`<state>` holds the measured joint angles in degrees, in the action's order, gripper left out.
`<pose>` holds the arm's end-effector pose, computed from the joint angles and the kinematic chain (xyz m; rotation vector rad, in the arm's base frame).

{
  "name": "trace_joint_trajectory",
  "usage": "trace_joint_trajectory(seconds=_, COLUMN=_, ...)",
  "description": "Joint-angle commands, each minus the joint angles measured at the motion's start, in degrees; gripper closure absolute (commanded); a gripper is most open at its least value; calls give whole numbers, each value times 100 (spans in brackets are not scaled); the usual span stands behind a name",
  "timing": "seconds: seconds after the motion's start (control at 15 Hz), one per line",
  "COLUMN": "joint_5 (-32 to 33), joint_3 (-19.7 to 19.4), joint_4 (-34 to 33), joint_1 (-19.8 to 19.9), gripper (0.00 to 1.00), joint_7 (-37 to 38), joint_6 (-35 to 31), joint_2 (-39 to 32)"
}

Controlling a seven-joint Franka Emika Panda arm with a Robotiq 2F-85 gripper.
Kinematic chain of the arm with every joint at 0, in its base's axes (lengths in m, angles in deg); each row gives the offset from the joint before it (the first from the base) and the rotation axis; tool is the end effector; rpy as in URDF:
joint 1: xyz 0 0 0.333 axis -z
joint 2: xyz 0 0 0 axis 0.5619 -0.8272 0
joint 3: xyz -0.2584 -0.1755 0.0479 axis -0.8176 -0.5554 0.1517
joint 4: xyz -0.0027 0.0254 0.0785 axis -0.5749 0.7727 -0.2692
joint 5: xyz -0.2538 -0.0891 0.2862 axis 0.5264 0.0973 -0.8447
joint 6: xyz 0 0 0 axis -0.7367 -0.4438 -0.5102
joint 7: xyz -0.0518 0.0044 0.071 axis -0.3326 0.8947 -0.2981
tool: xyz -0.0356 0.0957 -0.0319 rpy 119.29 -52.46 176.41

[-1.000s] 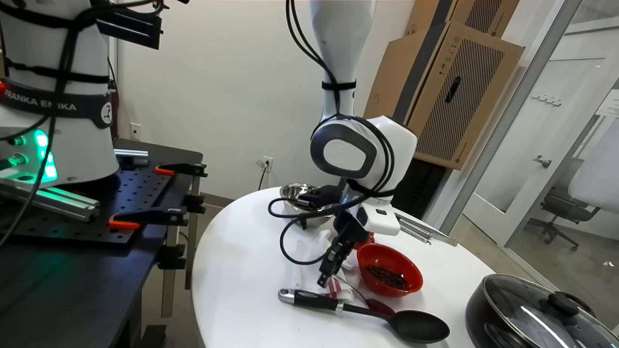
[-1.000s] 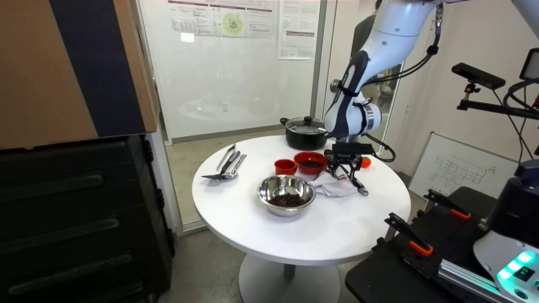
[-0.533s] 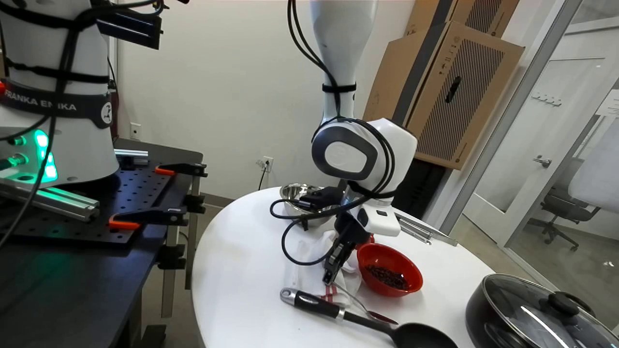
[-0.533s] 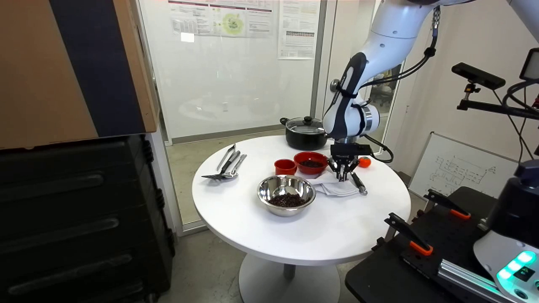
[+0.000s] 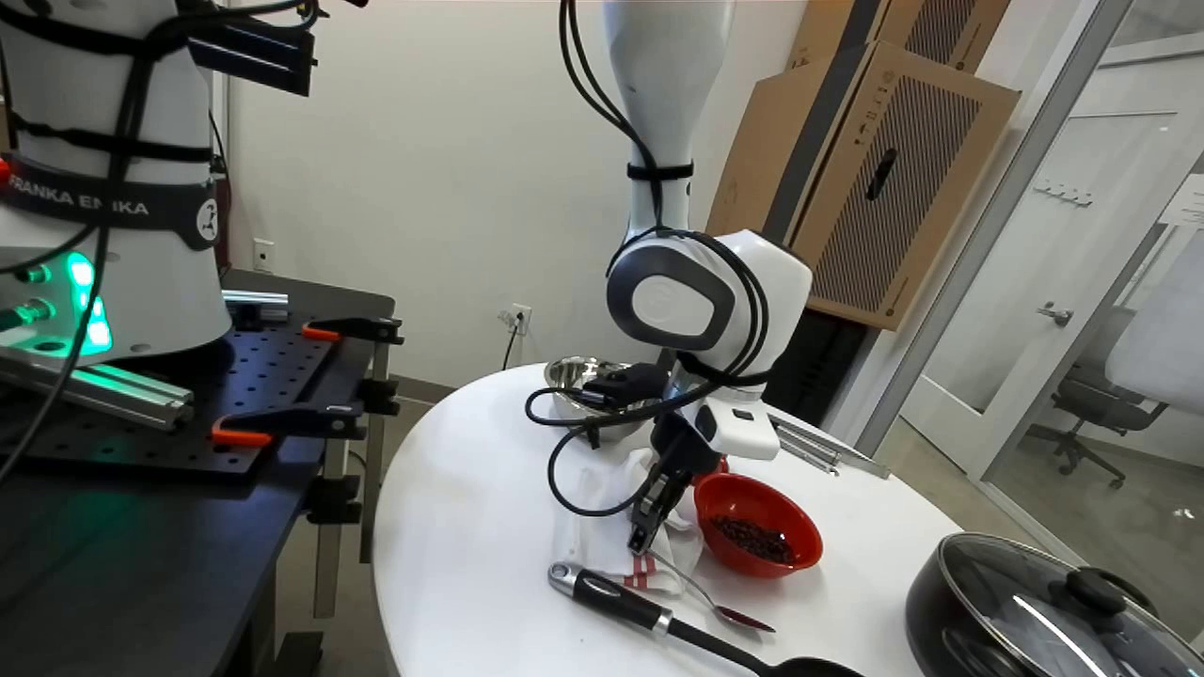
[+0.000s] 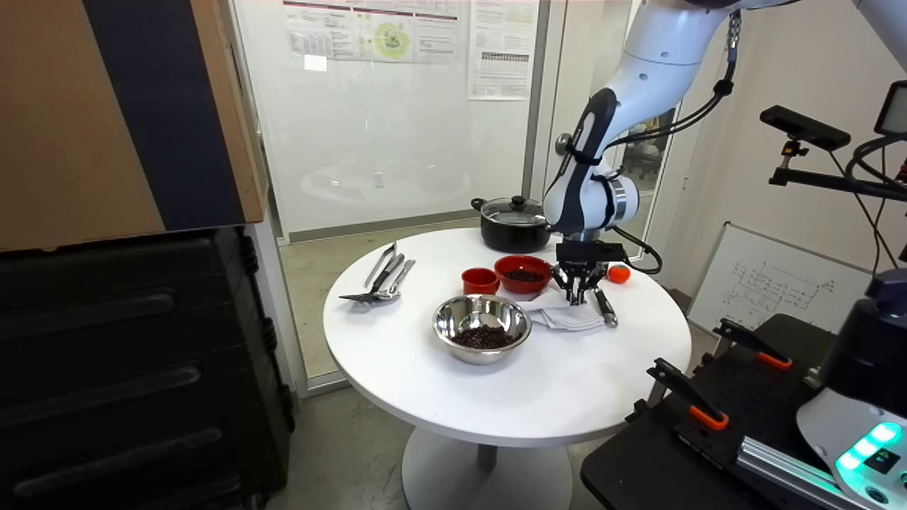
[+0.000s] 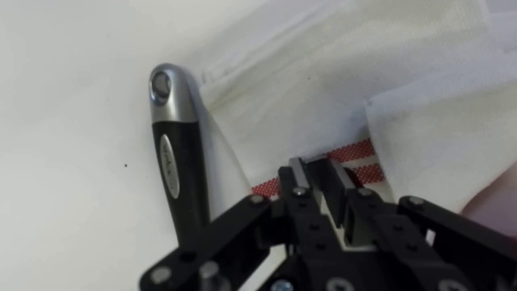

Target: Use the silver spoon to stir the contents in the red bowl

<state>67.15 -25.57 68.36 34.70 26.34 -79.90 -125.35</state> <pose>0.5313 -0.1132 0.0478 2.8622 -1.1095 -0.0695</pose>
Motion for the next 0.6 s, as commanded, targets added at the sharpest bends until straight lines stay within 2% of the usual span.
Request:
trace_joint_trajectory(seconds=0.0, joint_5=-116, joint_3=-39, joint_4=-44, joint_1=-48, gripper=96, joint_7=26, joint_6=-3, joint_2=-13)
trace_joint_trajectory(seconds=0.53, joint_5=-128, joint_3=62, joint_4=531, joint_1=57, gripper=96, joint_7=-217, joint_6=-443, joint_2=576)
